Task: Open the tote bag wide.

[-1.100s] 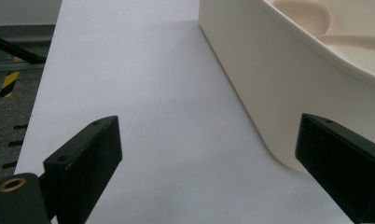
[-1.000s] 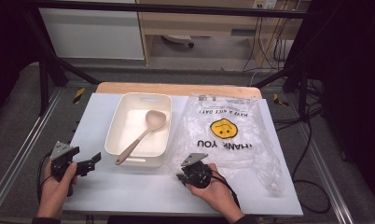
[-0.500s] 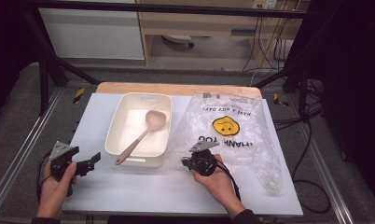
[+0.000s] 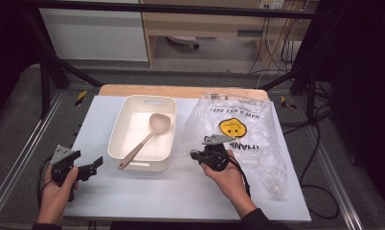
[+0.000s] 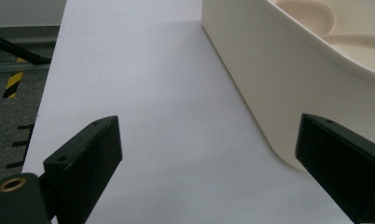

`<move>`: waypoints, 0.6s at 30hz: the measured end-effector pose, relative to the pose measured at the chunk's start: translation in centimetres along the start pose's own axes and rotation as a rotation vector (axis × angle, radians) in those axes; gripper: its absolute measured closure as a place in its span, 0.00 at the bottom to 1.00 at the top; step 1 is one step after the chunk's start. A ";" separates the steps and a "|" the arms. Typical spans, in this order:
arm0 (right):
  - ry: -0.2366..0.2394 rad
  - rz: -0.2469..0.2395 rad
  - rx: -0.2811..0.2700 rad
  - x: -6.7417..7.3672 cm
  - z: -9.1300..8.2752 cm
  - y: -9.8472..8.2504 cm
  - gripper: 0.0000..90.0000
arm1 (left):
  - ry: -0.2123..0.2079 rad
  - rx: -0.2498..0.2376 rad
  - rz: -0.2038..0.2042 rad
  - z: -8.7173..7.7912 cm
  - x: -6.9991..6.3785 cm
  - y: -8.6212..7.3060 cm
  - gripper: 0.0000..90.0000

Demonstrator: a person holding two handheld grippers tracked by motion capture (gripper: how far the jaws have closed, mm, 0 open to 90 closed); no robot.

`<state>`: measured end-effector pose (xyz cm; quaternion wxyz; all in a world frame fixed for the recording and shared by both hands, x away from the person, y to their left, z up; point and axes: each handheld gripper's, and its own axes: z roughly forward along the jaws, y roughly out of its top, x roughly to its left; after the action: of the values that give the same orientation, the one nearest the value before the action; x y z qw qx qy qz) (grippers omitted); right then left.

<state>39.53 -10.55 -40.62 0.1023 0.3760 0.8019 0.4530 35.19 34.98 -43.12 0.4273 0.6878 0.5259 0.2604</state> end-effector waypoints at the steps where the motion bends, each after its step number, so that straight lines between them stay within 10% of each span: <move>1: -0.001 0.006 -0.005 -0.1 0.0 0.2 0.97 | 0.000 0.000 0.000 0.0 0.0 0.0 0.08; 18: -0.019 0.025 -0.064 -0.9 0.6 4.7 0.97 | -0.002 0.002 0.001 0.0 0.0 0.0 0.08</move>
<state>42.86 -9.33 -37.31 0.1162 0.3868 0.7812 0.4761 35.19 34.98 -43.12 0.4268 0.6887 0.5257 0.2593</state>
